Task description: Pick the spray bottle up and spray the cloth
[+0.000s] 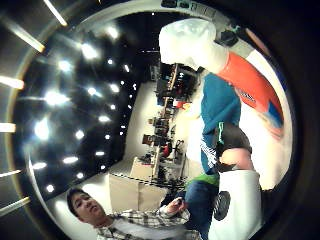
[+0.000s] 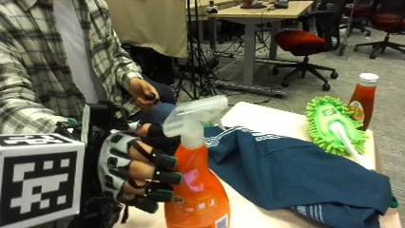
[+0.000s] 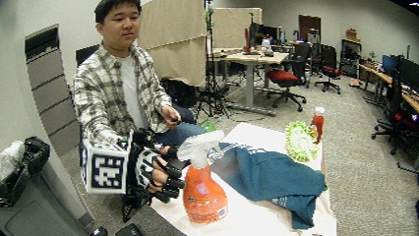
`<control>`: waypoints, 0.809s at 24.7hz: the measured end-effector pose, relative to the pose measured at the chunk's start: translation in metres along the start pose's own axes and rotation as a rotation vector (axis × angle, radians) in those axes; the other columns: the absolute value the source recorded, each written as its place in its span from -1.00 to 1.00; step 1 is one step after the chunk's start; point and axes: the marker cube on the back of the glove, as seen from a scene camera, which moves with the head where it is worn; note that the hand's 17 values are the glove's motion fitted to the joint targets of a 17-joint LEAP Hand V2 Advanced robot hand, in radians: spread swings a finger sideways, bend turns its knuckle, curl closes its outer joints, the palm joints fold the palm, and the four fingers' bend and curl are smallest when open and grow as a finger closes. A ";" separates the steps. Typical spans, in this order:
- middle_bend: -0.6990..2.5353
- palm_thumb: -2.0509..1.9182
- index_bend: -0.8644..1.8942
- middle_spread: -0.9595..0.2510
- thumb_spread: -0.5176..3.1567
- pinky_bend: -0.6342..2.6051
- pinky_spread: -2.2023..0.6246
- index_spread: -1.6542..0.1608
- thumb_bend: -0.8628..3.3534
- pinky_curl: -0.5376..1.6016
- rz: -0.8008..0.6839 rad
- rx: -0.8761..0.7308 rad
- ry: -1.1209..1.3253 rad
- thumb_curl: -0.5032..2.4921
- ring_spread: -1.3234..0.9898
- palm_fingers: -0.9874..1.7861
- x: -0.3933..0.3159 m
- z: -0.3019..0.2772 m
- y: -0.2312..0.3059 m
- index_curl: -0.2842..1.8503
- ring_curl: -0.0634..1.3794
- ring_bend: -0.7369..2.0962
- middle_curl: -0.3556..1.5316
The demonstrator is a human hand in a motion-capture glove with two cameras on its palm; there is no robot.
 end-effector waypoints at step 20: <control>-0.38 0.53 -0.26 0.45 -0.22 -0.50 0.63 0.53 -0.57 -0.24 -0.102 -0.107 -0.506 -0.31 0.04 0.38 0.005 0.023 -0.088 -0.43 -0.43 -0.14 -0.21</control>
